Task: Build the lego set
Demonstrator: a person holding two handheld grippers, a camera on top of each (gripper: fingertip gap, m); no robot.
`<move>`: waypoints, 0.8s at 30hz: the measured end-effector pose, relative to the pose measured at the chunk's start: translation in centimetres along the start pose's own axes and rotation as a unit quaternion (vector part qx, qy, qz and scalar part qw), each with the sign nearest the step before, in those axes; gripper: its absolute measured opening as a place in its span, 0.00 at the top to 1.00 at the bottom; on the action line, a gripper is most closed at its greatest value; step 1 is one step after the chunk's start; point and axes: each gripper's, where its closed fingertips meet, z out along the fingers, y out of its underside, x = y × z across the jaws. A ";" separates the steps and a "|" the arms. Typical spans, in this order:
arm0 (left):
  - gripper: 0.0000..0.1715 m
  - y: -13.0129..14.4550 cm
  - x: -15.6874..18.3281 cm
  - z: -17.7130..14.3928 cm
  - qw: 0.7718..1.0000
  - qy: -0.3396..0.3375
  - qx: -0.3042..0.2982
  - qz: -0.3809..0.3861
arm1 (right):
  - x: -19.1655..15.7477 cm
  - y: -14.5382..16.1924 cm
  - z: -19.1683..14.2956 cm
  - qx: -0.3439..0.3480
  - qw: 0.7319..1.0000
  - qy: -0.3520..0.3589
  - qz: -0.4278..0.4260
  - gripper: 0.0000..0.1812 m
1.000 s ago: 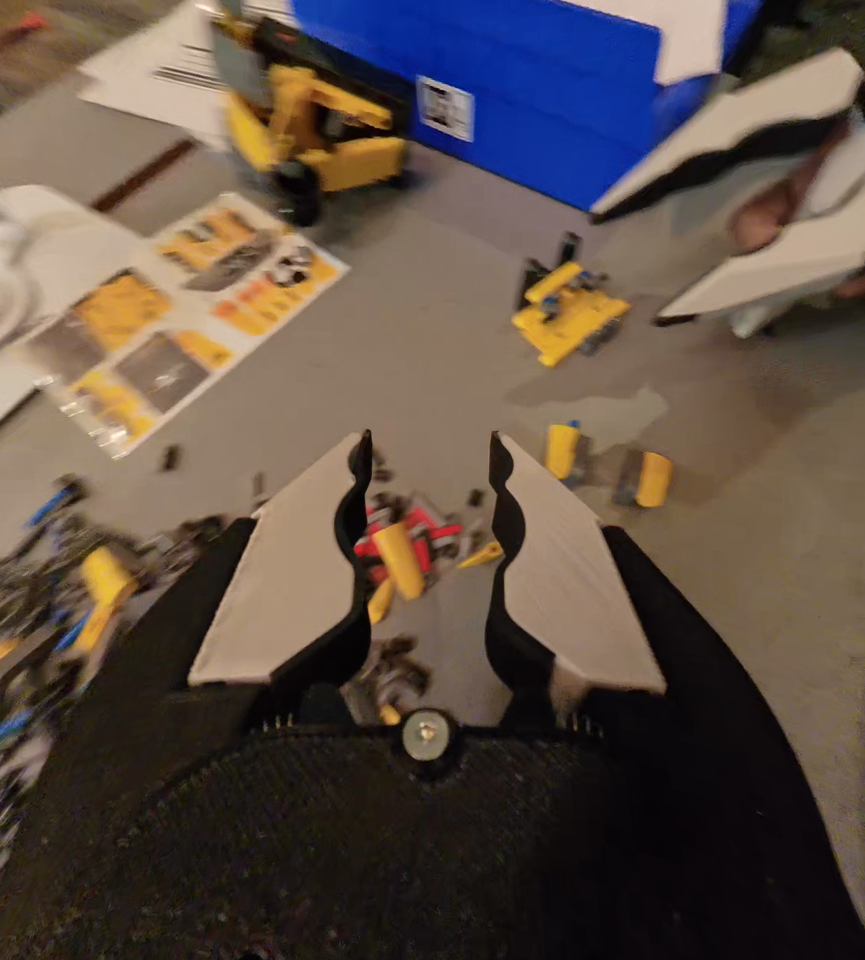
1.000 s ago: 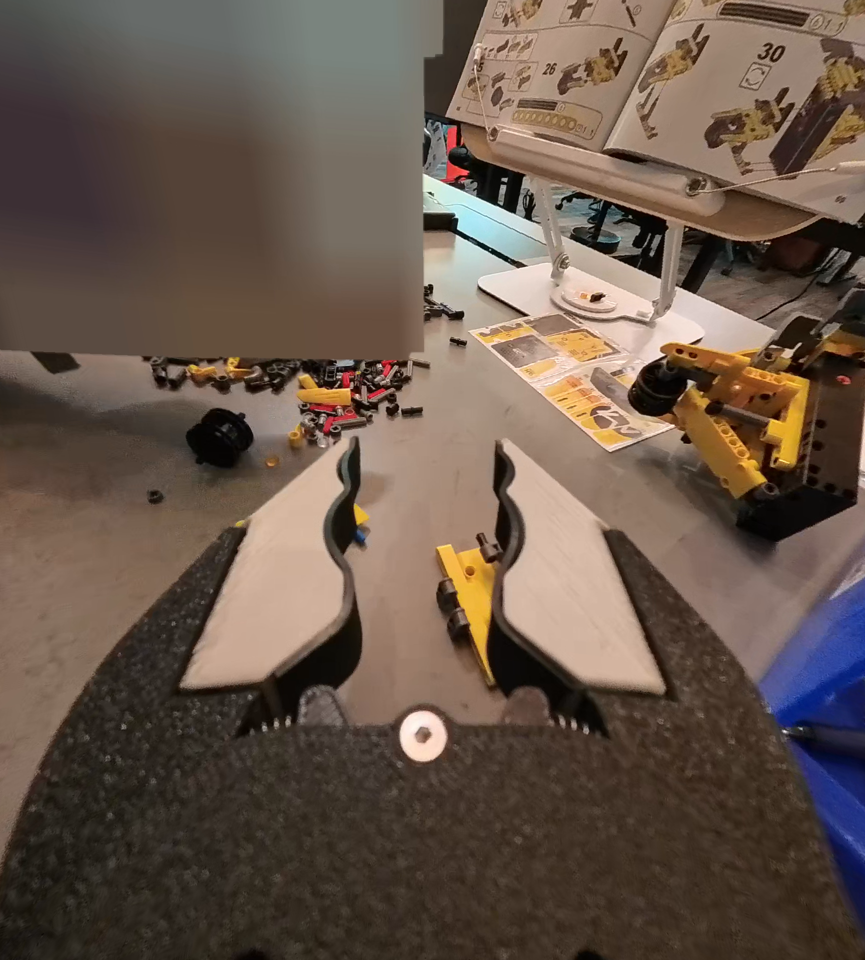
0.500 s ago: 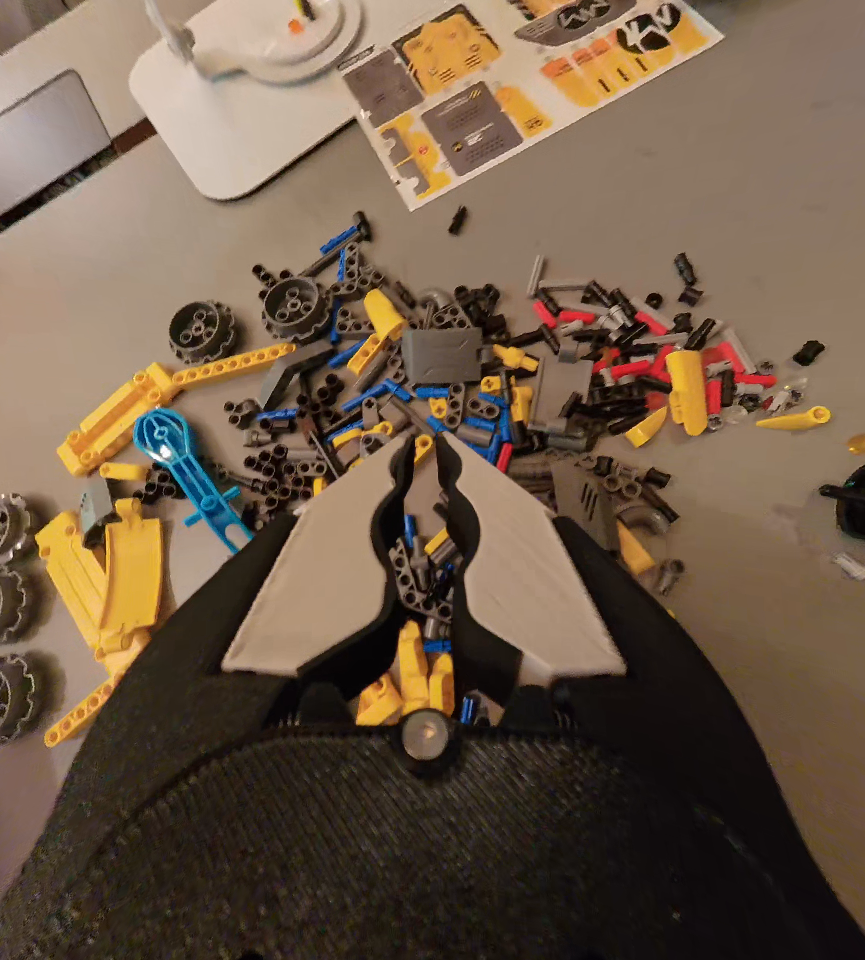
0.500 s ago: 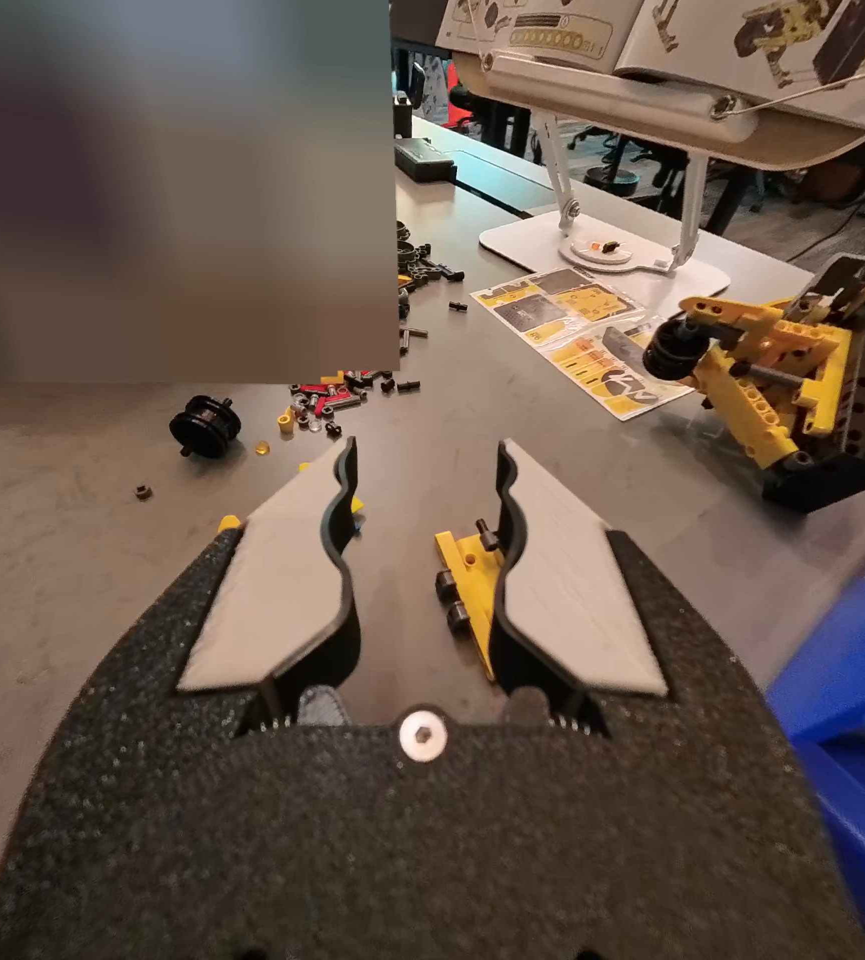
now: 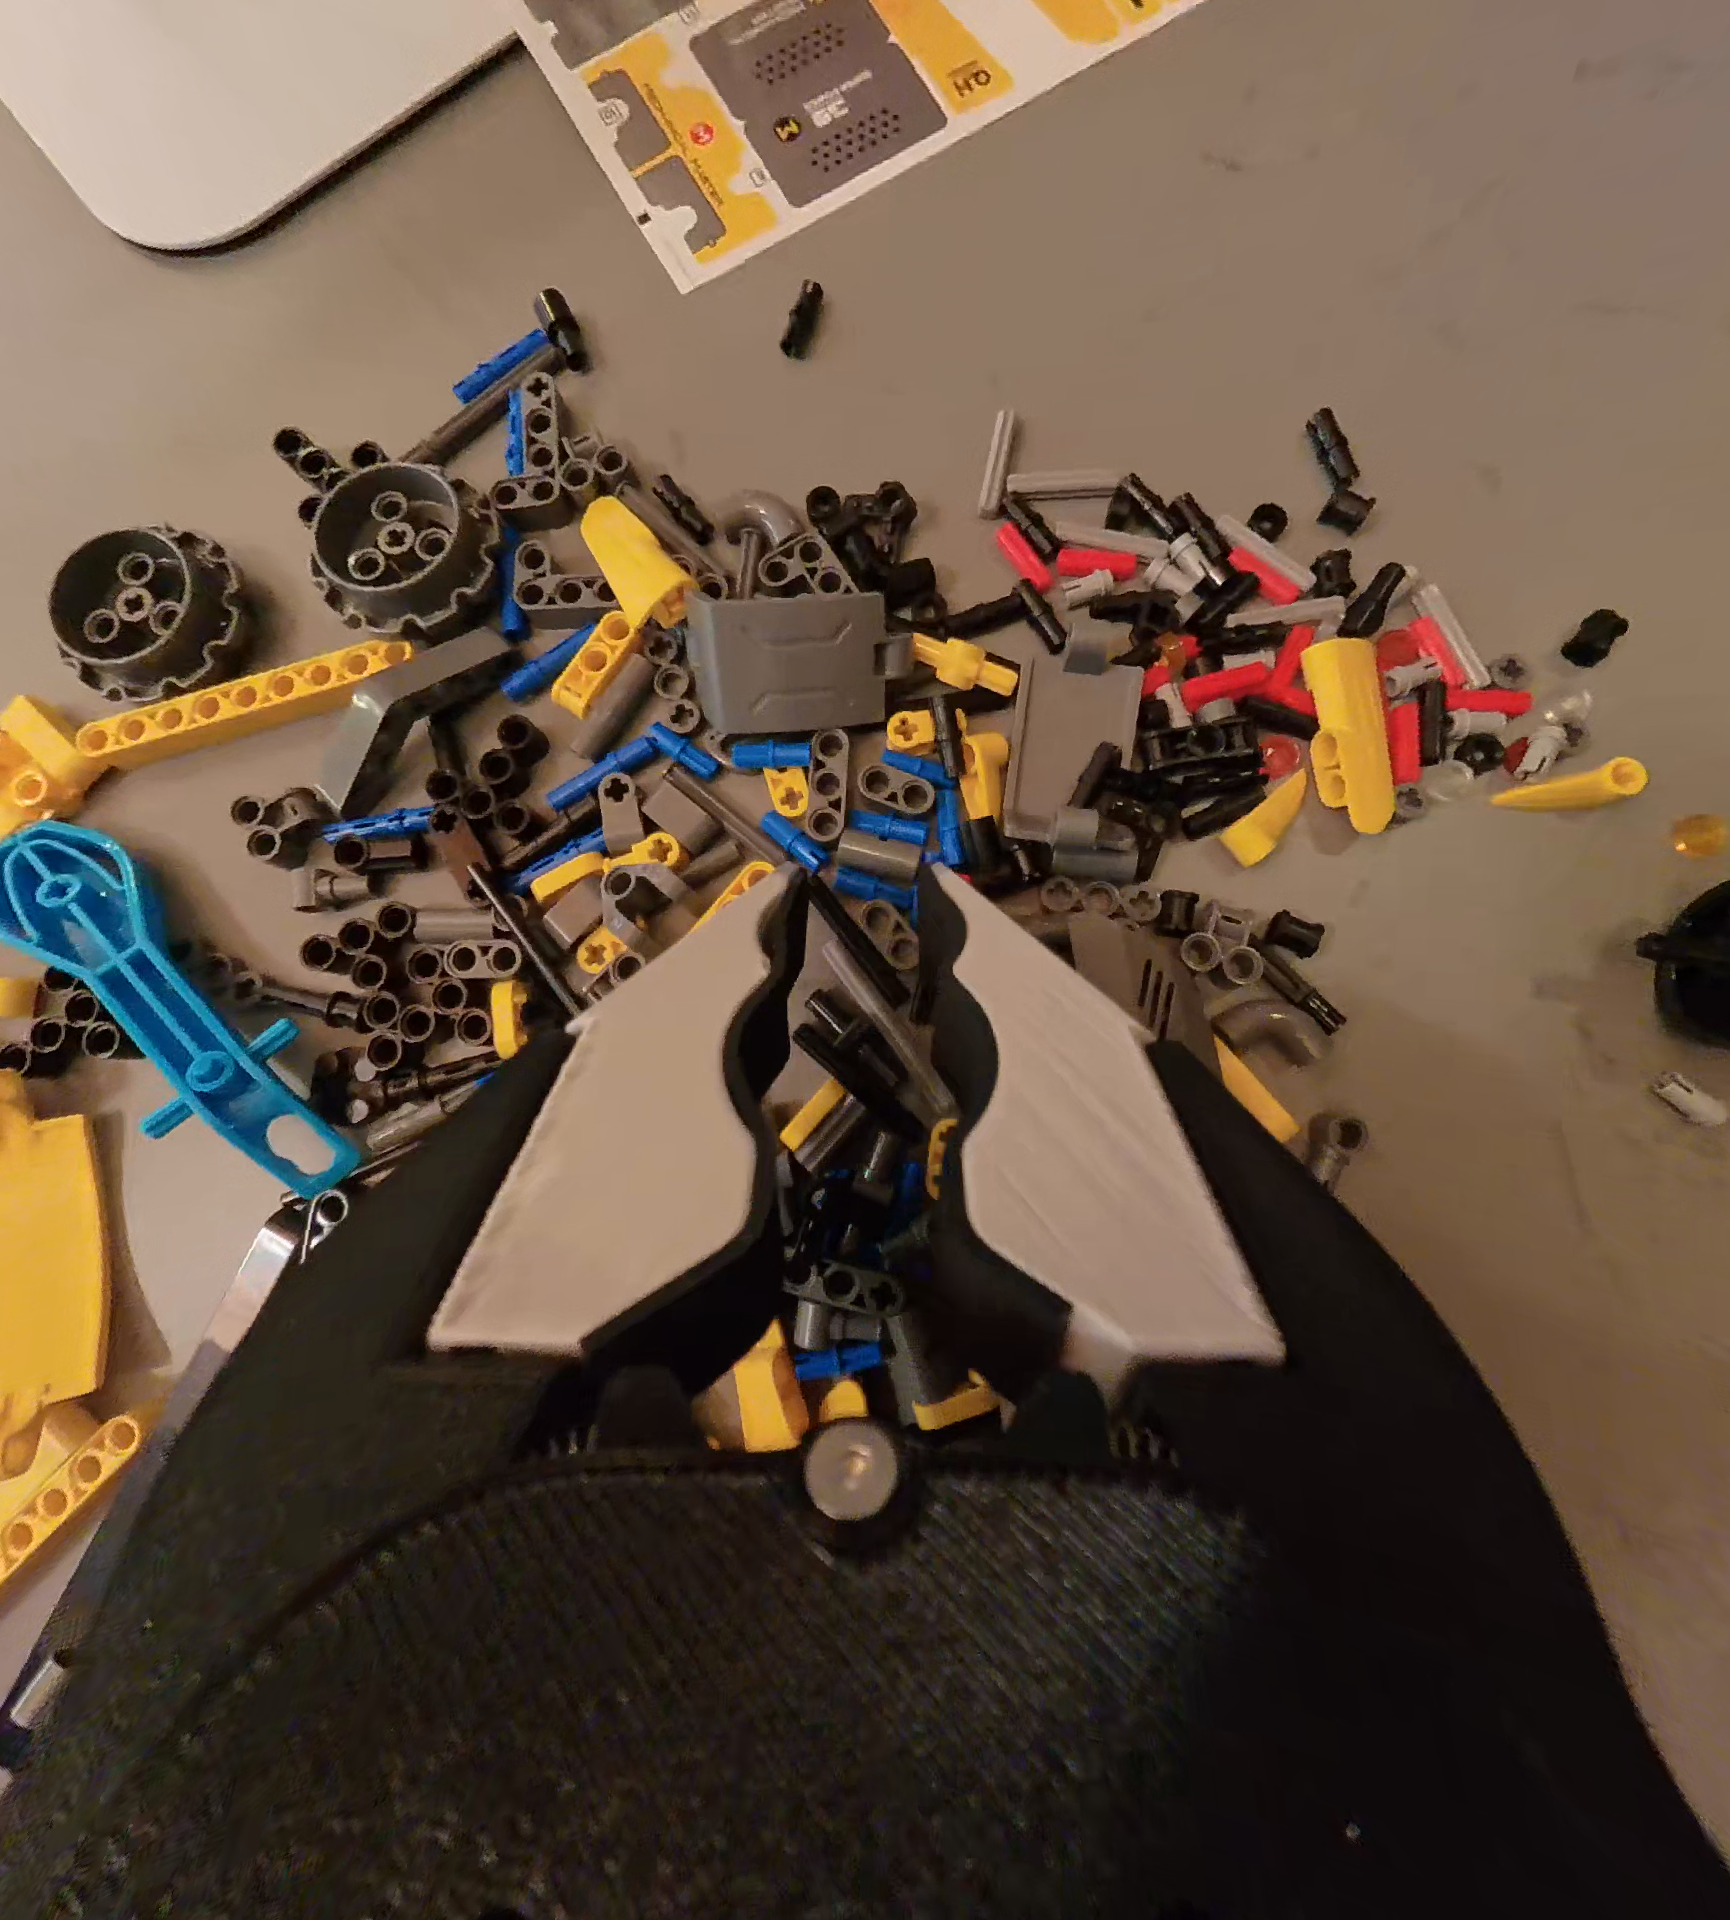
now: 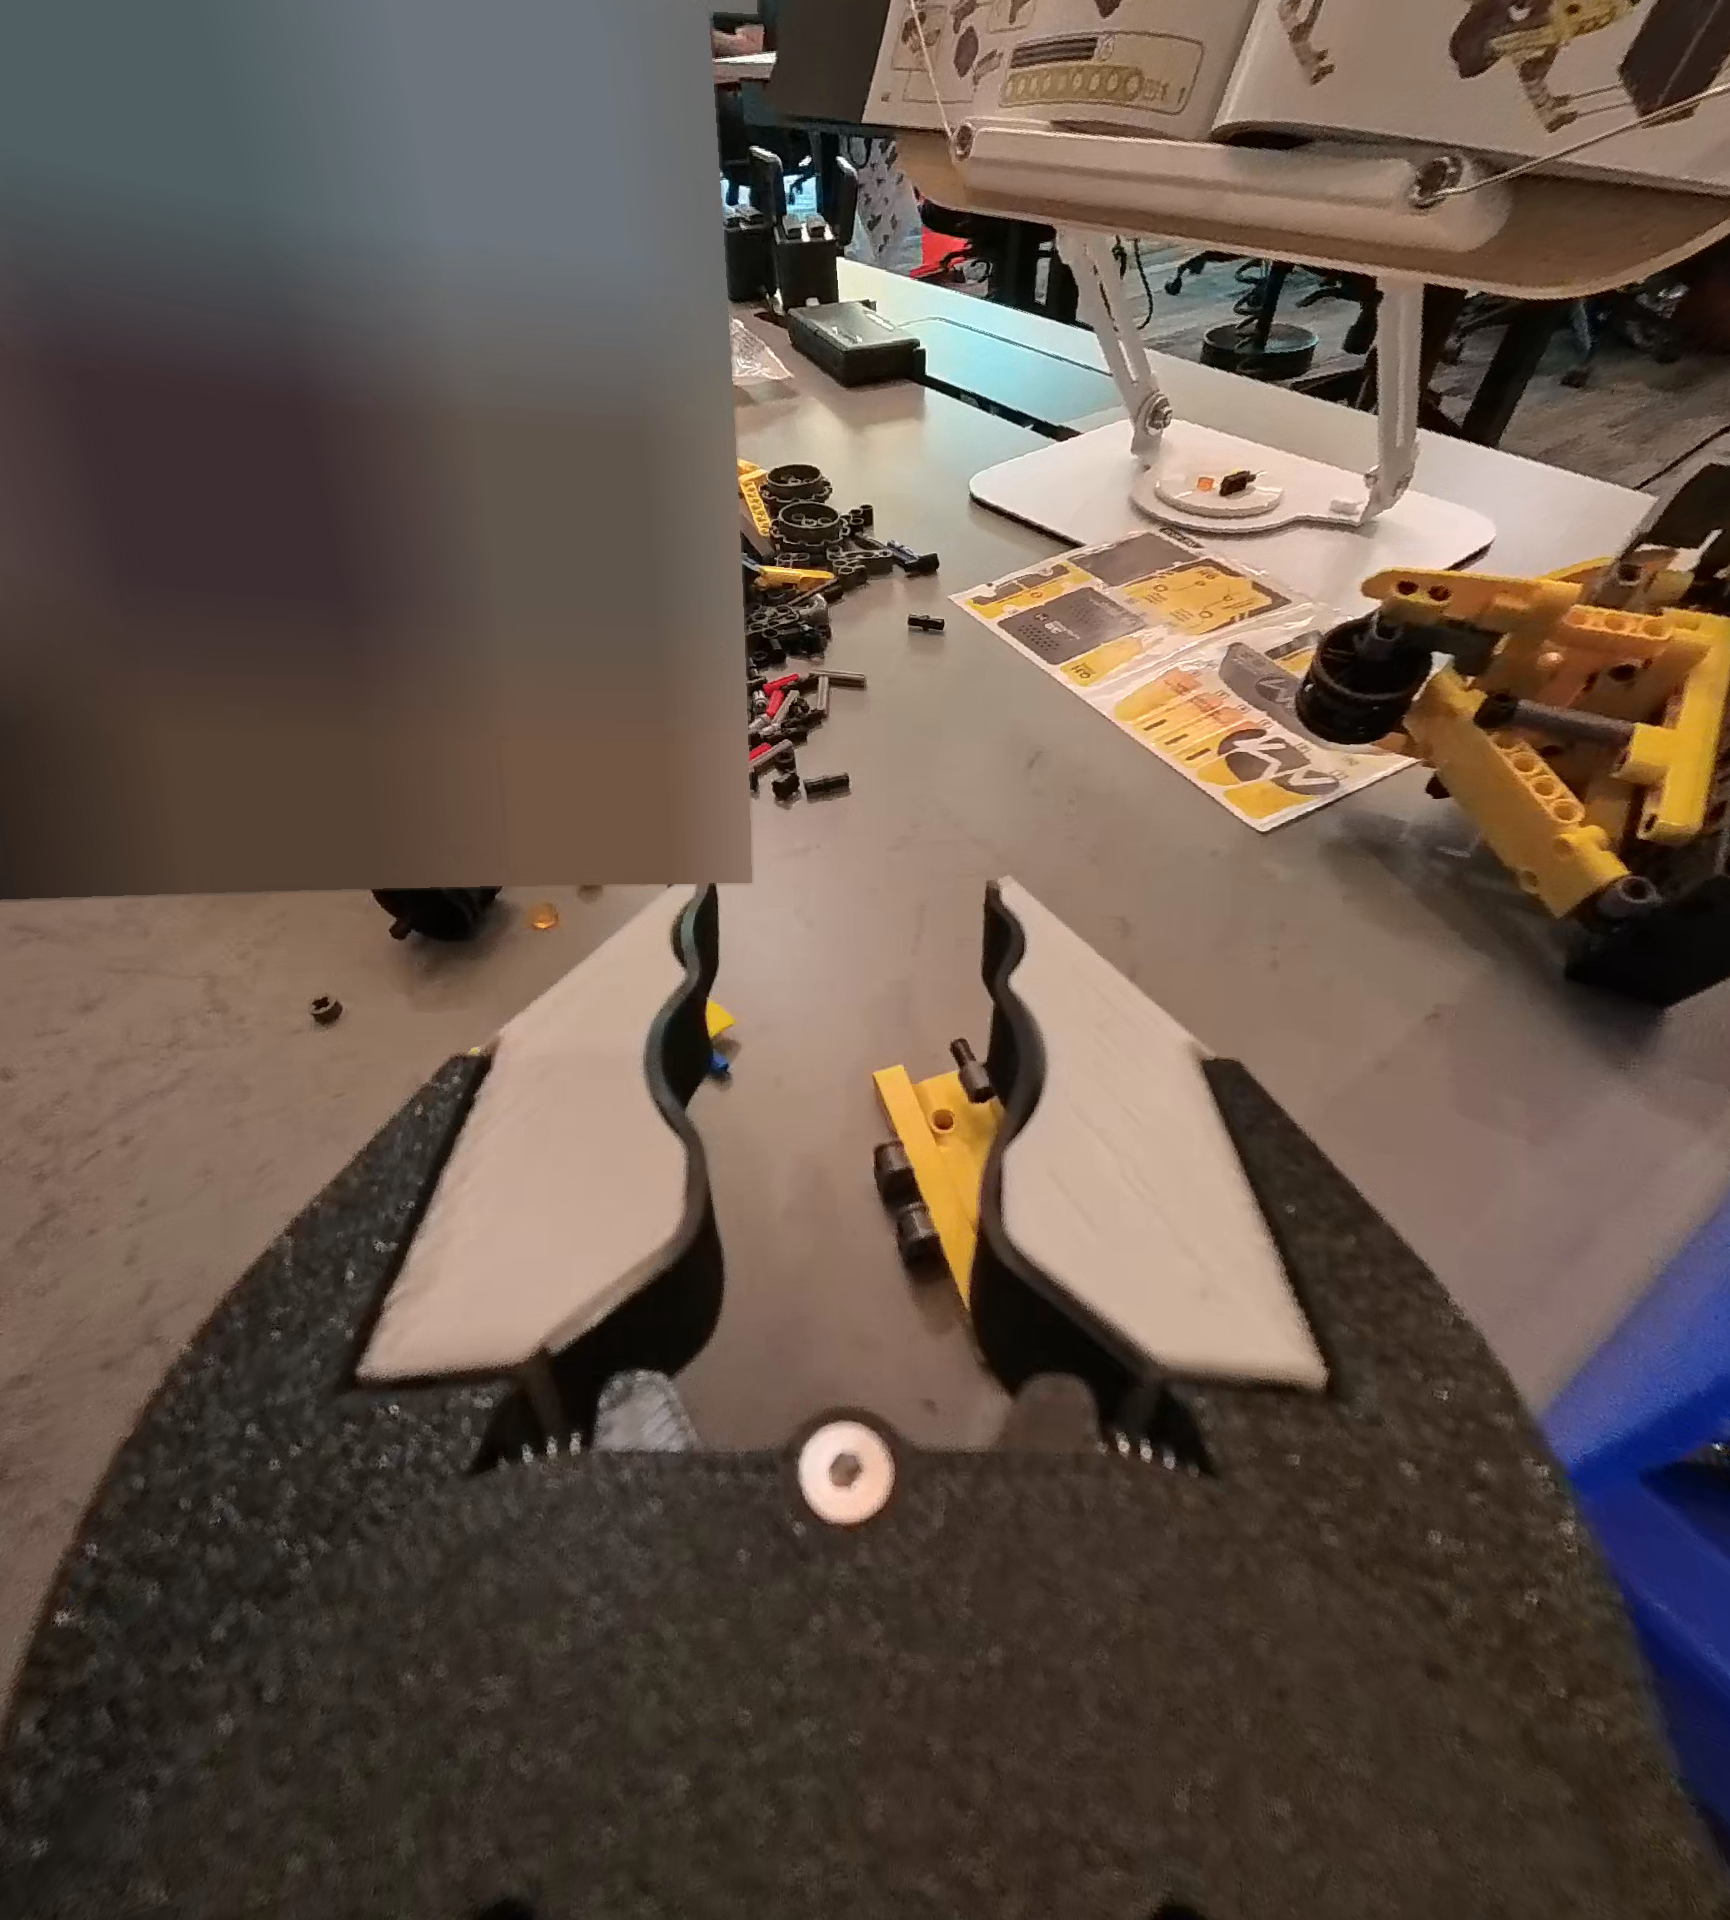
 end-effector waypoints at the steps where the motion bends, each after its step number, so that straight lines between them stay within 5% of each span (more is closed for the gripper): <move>1: 0.89 0.2 0.1 0.1 1.000 0.000 -0.005 0.004 | -0.1 0.0 0.0 -0.001 1.000 0.000 -0.002 0.72; 24: 1.00 0.4 -0.4 0.4 1.000 0.013 0.007 0.004 | -0.4 0.0 0.0 -0.002 1.000 -0.006 -0.013 0.71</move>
